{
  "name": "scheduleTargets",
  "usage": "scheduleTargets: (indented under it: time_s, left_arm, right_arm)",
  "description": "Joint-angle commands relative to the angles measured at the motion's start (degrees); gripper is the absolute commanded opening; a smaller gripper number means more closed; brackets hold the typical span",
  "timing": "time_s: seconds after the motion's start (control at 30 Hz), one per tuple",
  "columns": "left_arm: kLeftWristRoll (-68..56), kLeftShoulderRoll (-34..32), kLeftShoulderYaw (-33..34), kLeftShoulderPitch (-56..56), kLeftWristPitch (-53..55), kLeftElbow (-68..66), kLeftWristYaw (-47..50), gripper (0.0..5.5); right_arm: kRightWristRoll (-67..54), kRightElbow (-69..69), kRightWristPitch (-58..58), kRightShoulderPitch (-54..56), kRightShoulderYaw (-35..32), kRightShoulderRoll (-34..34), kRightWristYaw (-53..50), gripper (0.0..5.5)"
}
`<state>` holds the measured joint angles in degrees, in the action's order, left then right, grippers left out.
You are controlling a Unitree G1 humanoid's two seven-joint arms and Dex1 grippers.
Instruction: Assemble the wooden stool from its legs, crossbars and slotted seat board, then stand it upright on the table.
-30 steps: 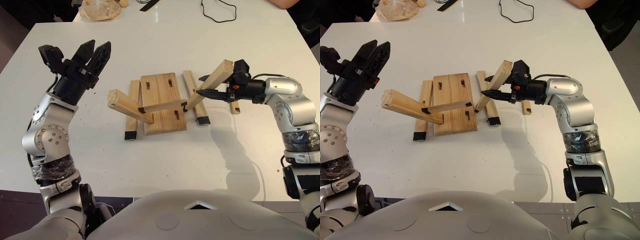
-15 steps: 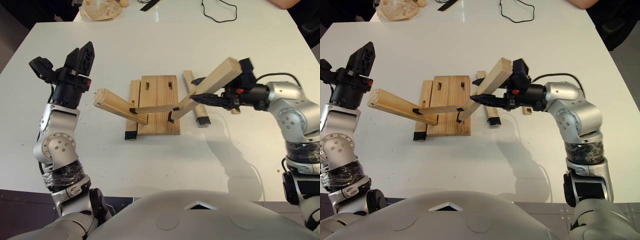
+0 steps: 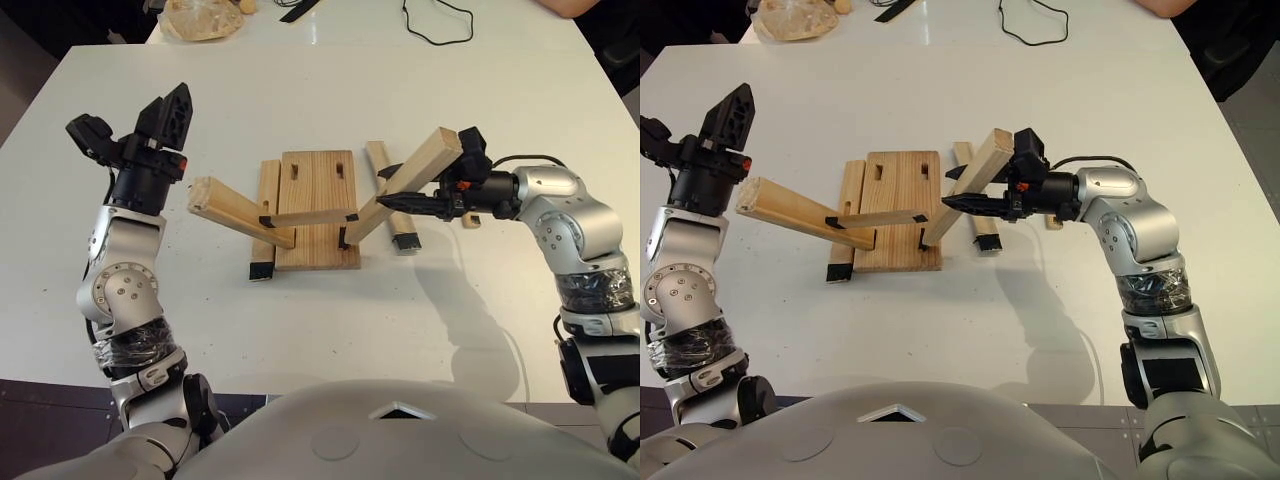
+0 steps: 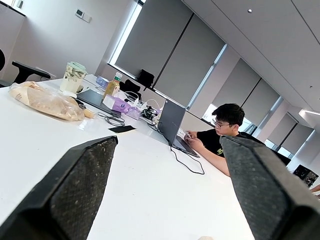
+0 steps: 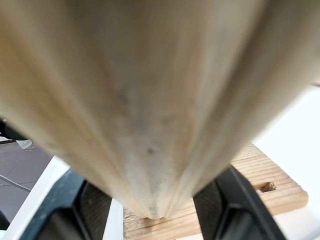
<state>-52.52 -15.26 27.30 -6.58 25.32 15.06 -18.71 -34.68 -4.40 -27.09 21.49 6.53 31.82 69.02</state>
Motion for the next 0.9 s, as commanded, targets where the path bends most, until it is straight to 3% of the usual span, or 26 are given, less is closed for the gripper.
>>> scheduleTargets:
  time_s: [0.03,0.9]
  left_arm:
    - [-0.1,0.2,-0.9,1.5,-0.2,1.9,-0.2,3.81]
    - [-0.4,0.9,-2.7,3.1,-3.5,2.2,-2.1,3.81]
  right_arm:
    - [2.5,0.8,-0.1,3.2,0.5,1.0,-0.3,2.03]
    - [7.9,12.7,9.6,9.8,2.8,-0.5,10.4,2.03]
